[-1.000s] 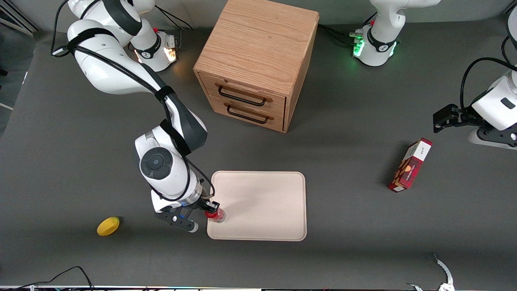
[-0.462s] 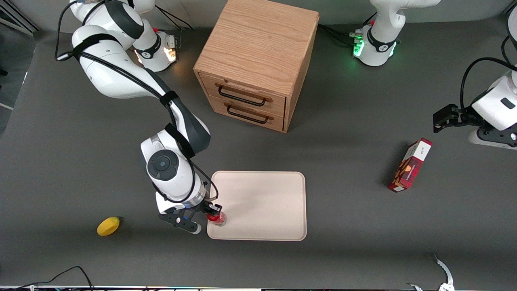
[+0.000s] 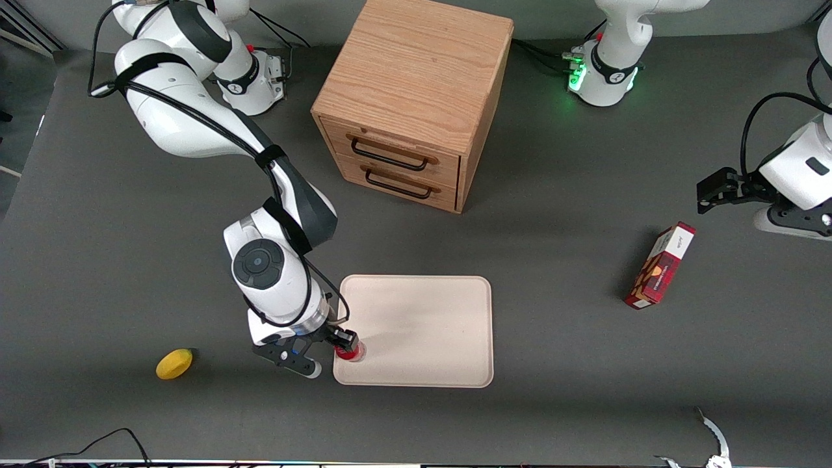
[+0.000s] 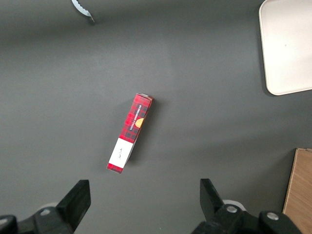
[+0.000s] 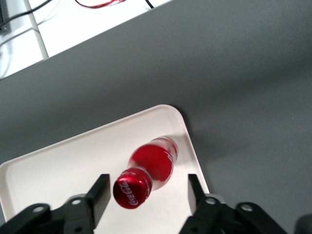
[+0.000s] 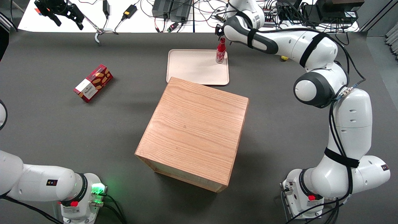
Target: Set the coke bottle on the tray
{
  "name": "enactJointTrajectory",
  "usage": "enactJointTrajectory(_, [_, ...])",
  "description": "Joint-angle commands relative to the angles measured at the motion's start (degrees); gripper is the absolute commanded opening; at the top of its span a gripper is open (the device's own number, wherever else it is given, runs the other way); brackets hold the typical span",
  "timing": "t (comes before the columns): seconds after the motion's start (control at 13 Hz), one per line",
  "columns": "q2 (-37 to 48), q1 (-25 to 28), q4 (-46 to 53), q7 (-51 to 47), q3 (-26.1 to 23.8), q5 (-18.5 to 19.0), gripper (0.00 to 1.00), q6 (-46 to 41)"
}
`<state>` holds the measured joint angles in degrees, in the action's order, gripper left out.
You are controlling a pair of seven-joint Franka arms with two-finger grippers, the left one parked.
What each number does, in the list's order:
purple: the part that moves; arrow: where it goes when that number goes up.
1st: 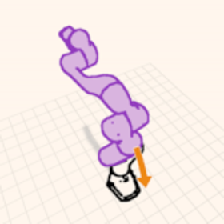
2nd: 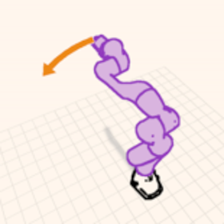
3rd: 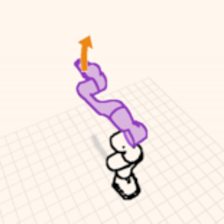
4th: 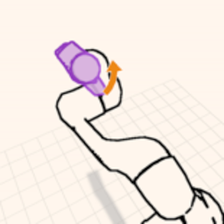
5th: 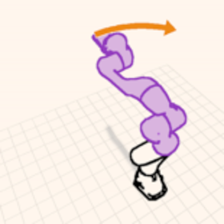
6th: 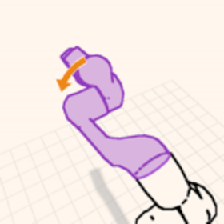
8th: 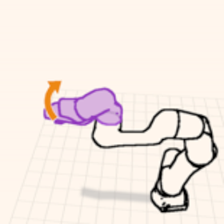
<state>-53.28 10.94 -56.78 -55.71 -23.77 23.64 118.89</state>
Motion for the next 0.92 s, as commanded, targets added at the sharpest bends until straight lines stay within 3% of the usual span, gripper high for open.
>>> enactJointTrajectory(0.0, [4.0, -1.0, 1.1, 0.5, -2.8, 1.8, 1.00, -5.6])
enactJointTrajectory(0.23, [15.9, -4.3, -3.1, 6.5, -6.5, 1.9, 1.00, -16.6])
enactJointTrajectory(0.38, [30.9, -11.4, -16.2, 11.7, -8.9, 1.1, 1.00, -19.3])
enactJointTrajectory(0.46, [38.1, -15.1, -22.3, 15.8, -9.6, -2.9, 1.00, -19.3])
enactJointTrajectory(0.54, [45.2, -16.6, -25.5, 20.9, -7.9, -11.1, 1.00, -20.5])
enactJointTrajectory(0.62, [51.3, -16.3, -29.0, 26.1, -1.3, -17.5, 1.00, -22.6])
enactJointTrajectory(0.69, [57.0, -16.2, -33.1, 32.9, 4.0, -21.9, 1.00, -23.5])
enactJointTrajectory(0.85, [66.0, -16.2, -42.9, 43.6, 11.3, -25.6, 1.00, -22.8])
